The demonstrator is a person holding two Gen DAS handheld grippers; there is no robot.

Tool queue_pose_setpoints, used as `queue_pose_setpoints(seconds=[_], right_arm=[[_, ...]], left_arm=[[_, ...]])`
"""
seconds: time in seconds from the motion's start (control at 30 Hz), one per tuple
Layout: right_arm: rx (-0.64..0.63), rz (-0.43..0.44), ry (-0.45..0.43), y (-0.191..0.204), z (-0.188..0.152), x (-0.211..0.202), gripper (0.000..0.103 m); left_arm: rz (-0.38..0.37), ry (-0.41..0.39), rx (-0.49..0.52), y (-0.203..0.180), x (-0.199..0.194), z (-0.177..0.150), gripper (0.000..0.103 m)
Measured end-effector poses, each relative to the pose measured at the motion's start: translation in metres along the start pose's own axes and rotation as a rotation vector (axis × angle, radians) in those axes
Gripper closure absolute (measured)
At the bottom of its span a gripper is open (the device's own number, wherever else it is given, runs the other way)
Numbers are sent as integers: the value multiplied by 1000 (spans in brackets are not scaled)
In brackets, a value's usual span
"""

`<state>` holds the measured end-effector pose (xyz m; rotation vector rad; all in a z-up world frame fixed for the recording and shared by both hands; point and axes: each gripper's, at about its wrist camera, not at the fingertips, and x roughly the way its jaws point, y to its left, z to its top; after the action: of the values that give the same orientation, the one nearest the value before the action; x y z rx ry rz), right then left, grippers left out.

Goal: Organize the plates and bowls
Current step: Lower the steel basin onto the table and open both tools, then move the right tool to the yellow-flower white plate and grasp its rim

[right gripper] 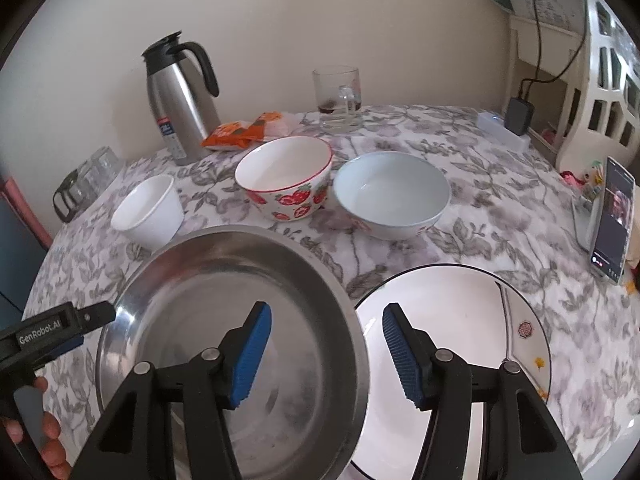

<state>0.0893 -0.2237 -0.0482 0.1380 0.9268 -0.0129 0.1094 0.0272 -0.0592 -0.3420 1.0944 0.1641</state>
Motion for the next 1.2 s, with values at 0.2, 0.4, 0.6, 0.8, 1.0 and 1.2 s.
queue_pose_setpoints(seconds=[0.2, 0.4, 0.6, 0.8, 1.0, 1.2], right_arm=[[-17, 15, 28, 3, -3, 5, 22], [-31, 23, 36, 7, -5, 5, 3], [-31, 31, 40, 7, -6, 4, 0], [-28, 34, 40, 6, -5, 3, 0], [19, -4, 20, -11, -4, -7, 0], [140, -10, -2, -45, -2, -22, 0]], left_arm=[[29, -7, 13, 0, 1, -1, 9], [49, -29, 32, -2, -1, -2, 6], [48, -38, 42, -4, -4, -3, 6], [23, -76, 46, -9, -13, -4, 6], [-22, -152, 67, -19, -30, -5, 6], [-101, -178, 129, -43, -47, -13, 6]])
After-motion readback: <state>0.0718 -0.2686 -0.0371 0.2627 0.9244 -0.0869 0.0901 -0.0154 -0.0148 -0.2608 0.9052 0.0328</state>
